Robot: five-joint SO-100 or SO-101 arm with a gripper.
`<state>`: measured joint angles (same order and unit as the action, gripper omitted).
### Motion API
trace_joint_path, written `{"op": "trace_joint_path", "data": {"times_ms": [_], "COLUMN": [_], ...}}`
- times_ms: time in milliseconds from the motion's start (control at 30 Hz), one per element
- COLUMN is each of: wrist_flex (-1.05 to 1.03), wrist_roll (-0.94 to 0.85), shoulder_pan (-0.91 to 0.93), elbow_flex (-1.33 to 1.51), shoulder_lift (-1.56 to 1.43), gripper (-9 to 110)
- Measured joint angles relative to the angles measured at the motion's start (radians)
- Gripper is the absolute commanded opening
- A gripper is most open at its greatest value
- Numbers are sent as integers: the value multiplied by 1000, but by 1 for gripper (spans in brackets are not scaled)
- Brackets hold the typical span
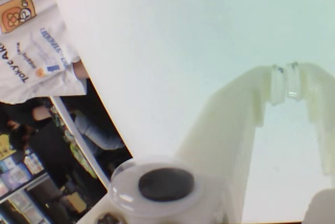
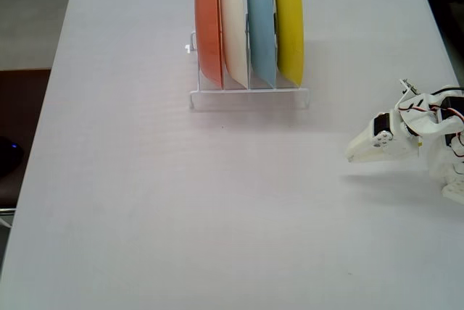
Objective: Can you put the plate away?
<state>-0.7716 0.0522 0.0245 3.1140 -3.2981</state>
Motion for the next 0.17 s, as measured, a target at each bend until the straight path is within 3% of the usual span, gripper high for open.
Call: {"op": "trace_joint_path", "data": {"times_ms": [167], "wrist_flex": [0], "wrist_roll": [0], "shoulder_pan": [0], "elbow_flex": [0], "shoulder_lift": [0], "gripper": [0]}}
